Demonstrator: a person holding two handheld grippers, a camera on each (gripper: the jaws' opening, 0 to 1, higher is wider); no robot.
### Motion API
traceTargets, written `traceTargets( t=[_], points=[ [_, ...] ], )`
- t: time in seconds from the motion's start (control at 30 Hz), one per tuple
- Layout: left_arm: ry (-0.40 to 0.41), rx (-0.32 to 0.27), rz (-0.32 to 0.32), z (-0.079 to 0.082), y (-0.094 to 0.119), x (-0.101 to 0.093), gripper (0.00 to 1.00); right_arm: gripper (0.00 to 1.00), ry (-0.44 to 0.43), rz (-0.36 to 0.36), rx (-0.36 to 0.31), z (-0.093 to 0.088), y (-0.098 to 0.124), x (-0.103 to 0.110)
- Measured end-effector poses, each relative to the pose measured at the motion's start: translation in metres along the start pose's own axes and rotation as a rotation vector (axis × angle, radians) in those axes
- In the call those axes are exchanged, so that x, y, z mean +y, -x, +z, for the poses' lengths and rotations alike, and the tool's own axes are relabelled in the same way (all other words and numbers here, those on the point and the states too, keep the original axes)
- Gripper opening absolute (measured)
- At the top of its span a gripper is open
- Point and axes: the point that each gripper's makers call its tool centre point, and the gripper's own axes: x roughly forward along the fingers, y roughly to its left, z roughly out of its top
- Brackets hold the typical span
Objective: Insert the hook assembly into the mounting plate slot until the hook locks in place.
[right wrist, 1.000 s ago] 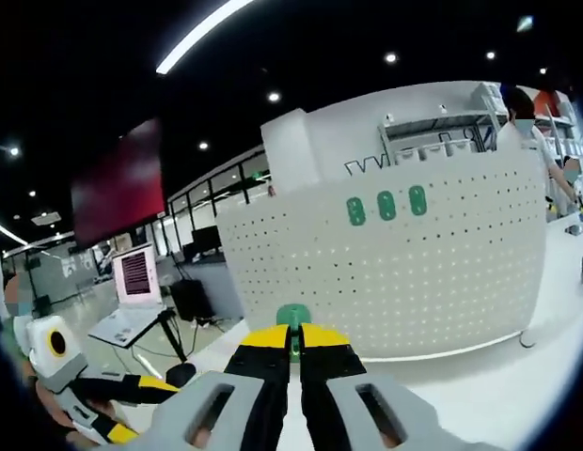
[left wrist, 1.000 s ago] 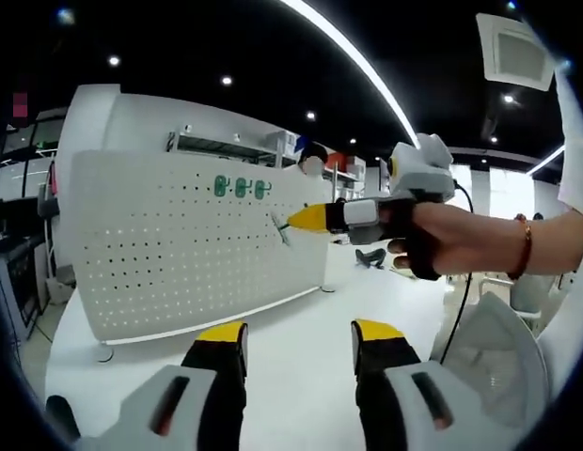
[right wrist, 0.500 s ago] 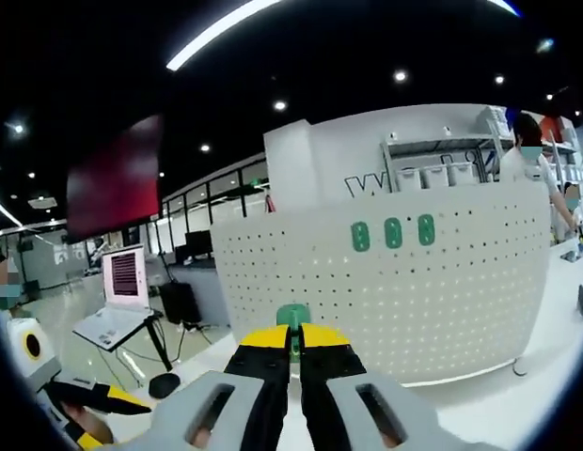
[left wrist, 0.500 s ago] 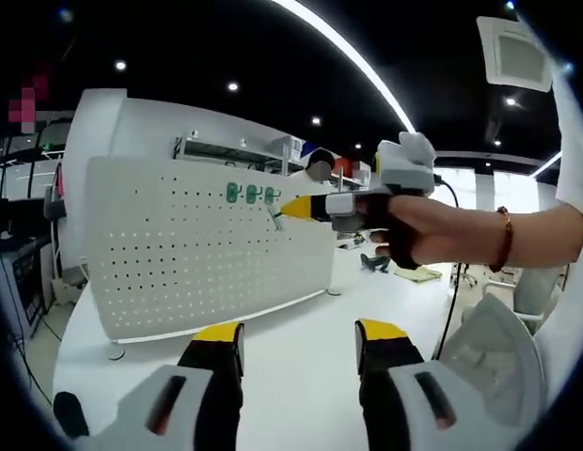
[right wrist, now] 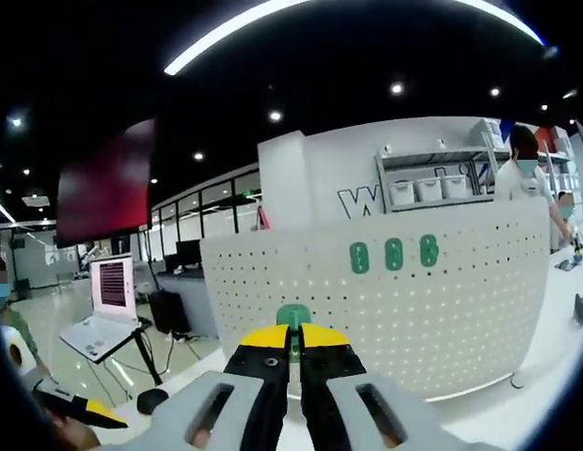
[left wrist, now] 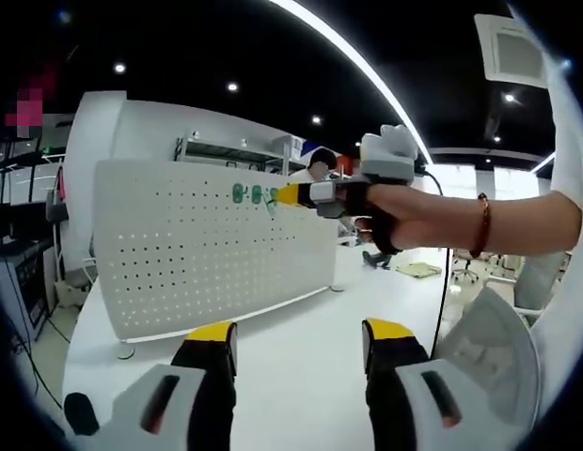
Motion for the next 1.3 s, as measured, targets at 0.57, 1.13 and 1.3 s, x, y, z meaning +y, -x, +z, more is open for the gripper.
traceTargets(
  t=[0.57,1.13,1.3],
  points=[
    [0.031,-0.018,0.004,-0.004,0.006,0.015,0.59,0.01,0.012,-0.045,-0.029,0.014,-0.031,-0.004],
    [0.055,-0.002,-0.019,-0.016,0.006,0.011,0.6,0.01,0.014,-0.084,-0.072,0.027,-0.054,-0.011],
    [0.058,-0.001,-0.027,-0.018,0.006,0.008,0.6,0.01,0.016,-0.091,-0.068,0.027,-0.059,-0.012]
  ],
)
